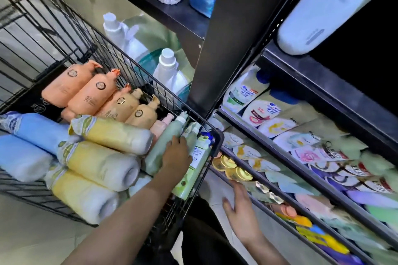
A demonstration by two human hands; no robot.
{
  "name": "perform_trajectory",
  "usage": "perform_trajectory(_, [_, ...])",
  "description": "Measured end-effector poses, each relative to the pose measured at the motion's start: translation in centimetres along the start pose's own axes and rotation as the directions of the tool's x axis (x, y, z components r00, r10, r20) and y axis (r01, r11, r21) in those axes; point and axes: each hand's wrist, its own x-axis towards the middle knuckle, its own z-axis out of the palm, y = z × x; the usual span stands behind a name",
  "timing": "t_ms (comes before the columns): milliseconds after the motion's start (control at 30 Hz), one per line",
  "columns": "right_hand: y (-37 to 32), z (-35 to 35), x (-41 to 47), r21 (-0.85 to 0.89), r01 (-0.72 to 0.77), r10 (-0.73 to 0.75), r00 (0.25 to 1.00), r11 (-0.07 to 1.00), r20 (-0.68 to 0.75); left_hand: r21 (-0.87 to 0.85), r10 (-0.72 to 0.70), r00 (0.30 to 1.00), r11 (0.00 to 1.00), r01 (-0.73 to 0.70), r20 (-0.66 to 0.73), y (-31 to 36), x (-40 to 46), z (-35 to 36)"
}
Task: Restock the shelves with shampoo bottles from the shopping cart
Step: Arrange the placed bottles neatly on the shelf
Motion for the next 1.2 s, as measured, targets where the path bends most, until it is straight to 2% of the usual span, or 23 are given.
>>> perform_trajectory(100, [1.5, 0.0, -0.4, 0.037, -0.052, 0.052, 0.999, 0.998, 0.010, 0.160, -0.054, 0.997, 0.985, 0.061, -0.048, 0.6, 0.7, 1.3])
perform_trajectory(233, [2.0, -0.3, -0.3, 0.094, -0.104, 0.101, 0.994, 0.990, 0.038, 0.173, -0.021, 0.996, 0.984, 0.035, -0.085, 0.3, 1.1, 1.3])
perform_trajectory(367, [0.7, -1.0, 0.9, 0.180, -0.099, 0.093, 0.995, 0.979, 0.041, -0.087, -0.032, 0.990, 0.996, 0.020, -0.139, -1.4, 0.7, 0.6])
perform_trajectory(467, [-1.0, -1.1, 2.4, 0.203, -0.077, 0.070, 0.997, 0.976, 0.046, -0.191, -0.007, 0.990, 0.981, -0.020, -0.141, -2.5, -0.5, -0.7])
perform_trajectory(600, [-3.6, -0.7, 4.2, 0.260, -0.042, 0.024, 0.997, 0.965, 0.071, -0.419, -0.003, 0.980, 0.904, -0.082, -0.199, -2.9, -3.3, -4.7])
perform_trajectory(667, [-4.8, -0.3, 5.1, 0.317, -0.077, 0.043, 0.993, 0.945, 0.114, -0.635, -0.009, 0.983, 0.764, -0.111, -0.183, -2.8, -5.2, -7.1])
perform_trajectory(767, [-6.9, 1.1, 6.9, 0.422, -0.164, 0.106, 0.982, 0.892, 0.158, -0.862, -0.103, 0.987, 0.503, -0.058, -0.126, -3.1, -7.4, -10.0])
perform_trajectory(867, [-9.1, 2.0, 8.9, 0.474, -0.263, 0.175, 0.959, 0.841, 0.222, -0.994, -0.147, 0.989, 0.111, 0.008, -0.008, -4.3, -9.4, -12.1])
perform_trajectory(900, [-10.0, 2.3, 9.6, 0.464, -0.276, 0.176, 0.953, 0.842, 0.248, -0.999, -0.134, 0.991, 0.035, 0.028, 0.023, -4.9, -10.0, -12.5])
perform_trajectory(1000, [-12.6, 3.3, 11.4, 0.439, -0.280, 0.139, 0.935, 0.854, 0.326, -0.990, -0.109, 0.991, -0.125, 0.059, 0.073, -6.6, -11.5, -13.1])
perform_trajectory(1067, [-14.1, 4.4, 12.9, 0.438, -0.337, 0.175, 0.913, 0.833, 0.369, -0.970, -0.131, 0.983, -0.224, 0.094, 0.126, -7.3, -12.1, -12.9])
perform_trajectory(1133, [-15.4, 5.4, 14.3, 0.387, -0.378, 0.248, 0.905, 0.841, 0.345, -0.950, -0.138, 0.978, -0.293, 0.111, 0.157, -7.7, -12.4, -12.6])
perform_trajectory(1200, [-16.2, 6.5, 15.7, 0.356, -0.411, 0.308, 0.899, 0.839, 0.311, -0.944, -0.130, 0.981, -0.314, 0.100, 0.147, -7.8, -12.5, -12.4])
